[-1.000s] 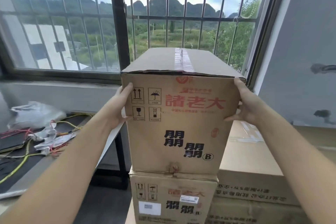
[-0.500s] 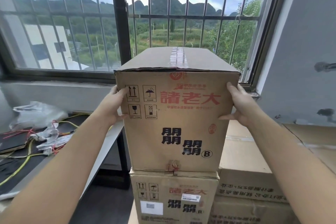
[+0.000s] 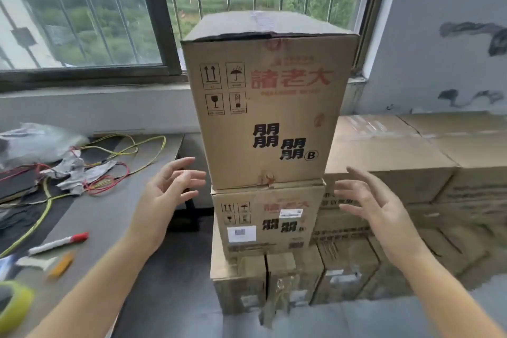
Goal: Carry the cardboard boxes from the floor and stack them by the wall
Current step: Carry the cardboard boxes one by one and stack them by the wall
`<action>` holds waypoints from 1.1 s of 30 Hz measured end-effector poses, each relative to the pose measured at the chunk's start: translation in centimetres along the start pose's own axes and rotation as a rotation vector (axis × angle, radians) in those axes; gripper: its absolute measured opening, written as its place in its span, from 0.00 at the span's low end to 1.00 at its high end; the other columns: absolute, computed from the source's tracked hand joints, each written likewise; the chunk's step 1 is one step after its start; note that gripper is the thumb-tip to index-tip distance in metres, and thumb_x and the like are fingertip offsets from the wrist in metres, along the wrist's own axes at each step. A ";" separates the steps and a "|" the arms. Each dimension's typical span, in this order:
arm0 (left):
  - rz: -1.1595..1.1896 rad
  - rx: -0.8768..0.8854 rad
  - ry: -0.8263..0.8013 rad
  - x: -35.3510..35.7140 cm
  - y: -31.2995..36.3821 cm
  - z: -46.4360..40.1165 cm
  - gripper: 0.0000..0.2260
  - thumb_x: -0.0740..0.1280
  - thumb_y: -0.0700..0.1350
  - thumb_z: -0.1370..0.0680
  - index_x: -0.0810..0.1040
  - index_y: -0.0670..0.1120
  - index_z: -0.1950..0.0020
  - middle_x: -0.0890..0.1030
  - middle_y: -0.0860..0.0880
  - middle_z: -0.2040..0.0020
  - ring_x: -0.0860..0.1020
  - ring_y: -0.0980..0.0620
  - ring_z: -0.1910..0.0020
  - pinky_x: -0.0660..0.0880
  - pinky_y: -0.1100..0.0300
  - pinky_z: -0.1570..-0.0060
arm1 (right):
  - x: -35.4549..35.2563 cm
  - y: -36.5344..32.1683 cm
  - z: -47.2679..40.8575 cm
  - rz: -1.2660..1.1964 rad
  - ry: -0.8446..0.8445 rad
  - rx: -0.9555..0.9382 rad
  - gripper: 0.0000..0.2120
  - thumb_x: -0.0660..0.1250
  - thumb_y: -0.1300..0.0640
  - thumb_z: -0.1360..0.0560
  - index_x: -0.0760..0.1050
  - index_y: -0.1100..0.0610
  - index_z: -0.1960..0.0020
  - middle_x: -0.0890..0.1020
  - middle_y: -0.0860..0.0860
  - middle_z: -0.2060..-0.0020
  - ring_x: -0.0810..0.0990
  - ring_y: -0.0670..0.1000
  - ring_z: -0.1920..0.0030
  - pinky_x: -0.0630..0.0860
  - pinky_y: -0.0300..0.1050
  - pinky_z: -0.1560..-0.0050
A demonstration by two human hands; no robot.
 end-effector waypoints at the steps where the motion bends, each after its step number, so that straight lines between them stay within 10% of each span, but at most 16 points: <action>1: -0.003 -0.025 -0.040 -0.1 -1.0 2.1 0.11 0.60 0.44 0.20 0.76 0.50 0.40 0.84 0.47 0.51 0.82 0.50 0.49 0.79 0.61 0.52 | 0.3 1.0 2.8 -0.006 0.023 0.022 0.20 0.61 0.40 0.28 0.72 0.42 0.37 0.83 0.45 0.48 0.82 0.45 0.47 0.80 0.41 0.50; 14: -0.039 -0.648 -0.268 0.4 -12.9 27.8 0.10 0.59 0.38 0.19 0.78 0.43 0.43 0.84 0.40 0.53 0.82 0.45 0.54 0.78 0.53 0.52 | 2.4 9.4 37.5 -0.091 0.419 0.605 0.14 0.60 0.53 0.24 0.72 0.47 0.39 0.82 0.47 0.50 0.83 0.46 0.52 0.79 0.38 0.58; 33: -0.144 -0.372 -1.289 23.5 -2.2 58.4 0.12 0.58 0.34 0.20 0.76 0.45 0.43 0.82 0.43 0.51 0.82 0.52 0.56 0.77 0.65 0.57 | -4.9 -1.1 87.5 -0.157 1.623 0.652 0.12 0.56 0.60 0.20 0.72 0.53 0.39 0.82 0.54 0.50 0.84 0.45 0.58 0.81 0.40 0.61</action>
Point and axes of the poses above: each hand's wrist, its own z-axis away from the middle knuckle, its own x-axis out of the palm, y = z × x, the point moved 6 cm from there along -z, towards the middle knuckle
